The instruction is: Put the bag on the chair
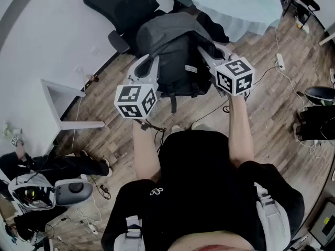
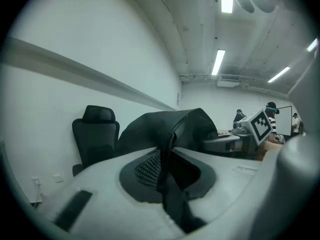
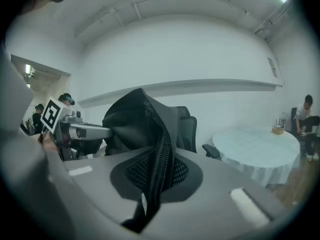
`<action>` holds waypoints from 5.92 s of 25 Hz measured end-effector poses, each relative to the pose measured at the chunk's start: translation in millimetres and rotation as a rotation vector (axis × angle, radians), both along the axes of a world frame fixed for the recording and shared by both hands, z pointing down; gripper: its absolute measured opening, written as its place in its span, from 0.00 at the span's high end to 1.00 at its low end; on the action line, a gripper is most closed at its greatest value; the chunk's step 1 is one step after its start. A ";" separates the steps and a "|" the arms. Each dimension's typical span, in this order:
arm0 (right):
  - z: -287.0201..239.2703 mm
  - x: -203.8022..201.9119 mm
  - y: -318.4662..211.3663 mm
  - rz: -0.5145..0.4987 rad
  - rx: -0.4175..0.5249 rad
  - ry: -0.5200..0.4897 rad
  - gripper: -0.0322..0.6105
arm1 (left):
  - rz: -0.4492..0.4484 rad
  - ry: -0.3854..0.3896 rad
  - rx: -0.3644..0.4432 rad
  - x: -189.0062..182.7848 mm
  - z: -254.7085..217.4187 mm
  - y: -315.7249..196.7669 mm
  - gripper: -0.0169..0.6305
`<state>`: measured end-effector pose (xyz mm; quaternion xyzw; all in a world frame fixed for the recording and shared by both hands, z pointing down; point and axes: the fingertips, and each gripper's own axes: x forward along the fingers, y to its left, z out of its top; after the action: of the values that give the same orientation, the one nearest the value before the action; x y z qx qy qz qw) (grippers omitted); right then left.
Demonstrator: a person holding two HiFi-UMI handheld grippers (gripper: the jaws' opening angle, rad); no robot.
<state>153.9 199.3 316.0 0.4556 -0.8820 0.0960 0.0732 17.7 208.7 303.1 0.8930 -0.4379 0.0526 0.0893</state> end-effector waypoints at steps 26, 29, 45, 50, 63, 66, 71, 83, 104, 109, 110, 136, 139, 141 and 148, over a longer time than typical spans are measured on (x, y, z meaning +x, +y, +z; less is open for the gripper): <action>-16.0 38.4 -12.1 -0.043 0.048 -0.068 0.92 | -0.042 -0.013 0.061 36.2 -20.4 -5.3 0.92; -9.9 34.3 -21.2 -0.061 0.044 -0.074 0.92 | -0.057 -0.025 0.058 32.7 -14.9 -10.2 0.92; 48.7 -50.9 -211.6 -0.151 -0.047 -0.004 0.92 | -0.123 0.049 -0.037 -49.4 50.2 -185.5 0.92; 64.7 -80.1 -308.1 -0.143 -0.097 0.009 0.92 | -0.095 0.054 -0.098 -75.1 69.4 -273.3 0.92; 80.0 -120.3 -475.4 -0.097 -0.131 0.027 0.92 | 0.010 0.067 -0.176 -112.7 89.5 -435.5 0.92; 88.0 -123.1 -501.5 -0.117 -0.126 0.047 0.92 | 0.005 0.069 -0.197 -112.3 96.7 -456.8 0.92; 107.8 -133.8 -533.1 -0.169 -0.162 0.055 0.92 | -0.016 0.078 -0.257 -119.9 116.4 -482.4 0.92; 181.6 -168.6 -602.9 -0.269 -0.242 0.074 0.92 | -0.111 0.099 -0.350 -147.8 184.1 -541.1 0.92; 313.0 -174.8 -689.0 -0.227 -0.387 0.058 0.91 | -0.208 0.086 -0.484 -159.5 307.5 -630.6 0.91; 329.7 -175.9 -709.1 -0.167 -0.456 0.066 0.87 | -0.329 0.064 -0.497 -169.9 323.3 -649.4 0.87; 330.5 -173.9 -713.0 -0.150 -0.467 0.070 0.82 | -0.336 0.059 -0.507 -172.4 325.7 -651.9 0.85; 49.4 -60.3 -565.0 0.019 -0.007 -0.324 0.93 | -0.367 0.152 -0.091 -112.1 87.7 -558.7 0.97; 27.0 -57.3 -557.8 0.002 0.044 -0.251 0.93 | -0.352 0.108 -0.039 -98.7 64.0 -552.5 0.97; 17.7 -57.7 -555.2 0.003 0.071 -0.215 0.93 | -0.356 0.071 -0.012 -95.7 52.9 -549.0 0.97; 11.3 -61.8 -551.5 -0.008 0.100 -0.175 0.93 | -0.394 0.014 0.024 -99.9 41.4 -545.1 0.97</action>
<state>92.2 -352.2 327.3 0.4452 -0.8904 0.0910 -0.0267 -82.2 -336.4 344.5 0.7915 -0.6040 0.0229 0.0903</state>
